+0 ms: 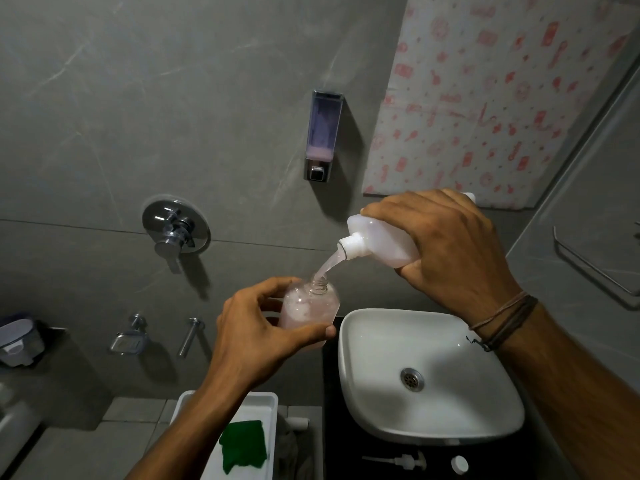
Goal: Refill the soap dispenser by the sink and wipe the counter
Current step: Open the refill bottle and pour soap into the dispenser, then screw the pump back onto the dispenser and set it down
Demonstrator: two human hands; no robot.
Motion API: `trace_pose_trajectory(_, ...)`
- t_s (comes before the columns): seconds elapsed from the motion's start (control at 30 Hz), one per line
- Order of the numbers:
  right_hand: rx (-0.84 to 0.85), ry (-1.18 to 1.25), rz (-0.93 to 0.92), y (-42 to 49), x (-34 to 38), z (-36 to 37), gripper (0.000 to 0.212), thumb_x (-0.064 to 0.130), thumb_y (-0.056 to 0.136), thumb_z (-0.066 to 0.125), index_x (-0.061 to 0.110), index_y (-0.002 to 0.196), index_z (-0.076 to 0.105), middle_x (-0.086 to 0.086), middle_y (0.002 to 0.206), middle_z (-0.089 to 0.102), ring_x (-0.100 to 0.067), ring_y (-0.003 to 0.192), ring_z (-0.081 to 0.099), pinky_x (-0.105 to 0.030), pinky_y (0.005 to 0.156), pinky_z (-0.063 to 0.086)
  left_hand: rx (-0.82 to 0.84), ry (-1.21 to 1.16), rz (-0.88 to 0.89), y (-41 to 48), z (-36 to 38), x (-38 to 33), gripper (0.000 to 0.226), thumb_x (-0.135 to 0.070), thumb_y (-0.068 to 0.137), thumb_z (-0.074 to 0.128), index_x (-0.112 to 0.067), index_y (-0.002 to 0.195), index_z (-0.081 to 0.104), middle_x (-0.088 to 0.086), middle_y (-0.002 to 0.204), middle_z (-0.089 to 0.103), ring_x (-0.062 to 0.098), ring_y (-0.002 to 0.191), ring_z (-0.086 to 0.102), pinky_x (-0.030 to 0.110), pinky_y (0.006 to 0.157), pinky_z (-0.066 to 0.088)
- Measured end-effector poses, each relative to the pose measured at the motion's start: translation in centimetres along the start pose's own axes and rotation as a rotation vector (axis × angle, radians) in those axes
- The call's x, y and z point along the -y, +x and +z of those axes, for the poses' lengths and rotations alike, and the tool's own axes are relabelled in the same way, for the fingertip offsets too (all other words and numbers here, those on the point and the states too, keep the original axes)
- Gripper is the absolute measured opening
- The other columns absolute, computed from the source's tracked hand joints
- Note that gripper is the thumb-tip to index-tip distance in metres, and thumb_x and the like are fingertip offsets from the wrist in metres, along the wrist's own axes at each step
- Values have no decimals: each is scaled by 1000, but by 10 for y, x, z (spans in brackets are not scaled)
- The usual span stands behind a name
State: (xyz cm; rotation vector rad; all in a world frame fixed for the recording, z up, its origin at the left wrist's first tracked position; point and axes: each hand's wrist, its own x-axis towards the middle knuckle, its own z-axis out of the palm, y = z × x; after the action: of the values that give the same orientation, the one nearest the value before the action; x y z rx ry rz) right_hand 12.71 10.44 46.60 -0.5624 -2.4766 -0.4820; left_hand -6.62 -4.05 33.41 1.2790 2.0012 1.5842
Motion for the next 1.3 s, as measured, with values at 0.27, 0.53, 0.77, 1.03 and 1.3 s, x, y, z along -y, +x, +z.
trace_pose_trajectory(0.27, -17, 0, -11, 1, -3, 2, 54, 29, 76, 83, 20, 127, 70, -3, 120, 74, -28, 108, 69, -43, 96, 48, -1, -3, 0, 3, 3, 3, 80, -73, 39, 91, -41, 112, 78, -23, 99, 80, -6, 92, 72, 35, 76, 68)
trace_pose_trajectory(0.53, 20, 72, 34, -8, 2, 18, 62, 32, 72, 85, 25, 131, 67, 2, 122, 73, -24, 109, 68, -38, 95, 48, -5, -12, 15, 6, 6, 8, 80, -72, 39, 91, -41, 112, 78, -23, 99, 80, -7, 92, 72, 33, 75, 68)
trace_pose_trajectory(0.77, 34, 439, 346, -46, 22, 63, 74, 43, 60, 85, 40, 129, 58, 19, 120, 66, -5, 100, 63, -18, 76, 52, -4, -29, 52, -3, 14, 23, 70, -70, 42, 93, -49, 107, 76, -31, 101, 77, -8, 93, 72, 25, 76, 64)
trace_pose_trajectory(1.03, -33, 1001, 934, -166, 65, 168, 75, 27, 52, 98, 30, 120, 65, 7, 123, 65, -11, 113, 63, -39, 90, 60, 102, -162, 52, -54, 35, 70, 71, -53, 49, 103, -40, 113, 77, -17, 109, 81, 6, 100, 78, 12, 83, 58)
trace_pose_trajectory(1.3, 47, 1021, 1386, -280, 131, 255, 78, 24, 45, 101, 44, 113, 67, 17, 121, 71, -8, 114, 65, -47, 94, 60, 155, -146, 8, -101, 43, 103, 76, -54, 50, 102, -33, 118, 75, -14, 116, 78, 8, 109, 73, 17, 82, 61)
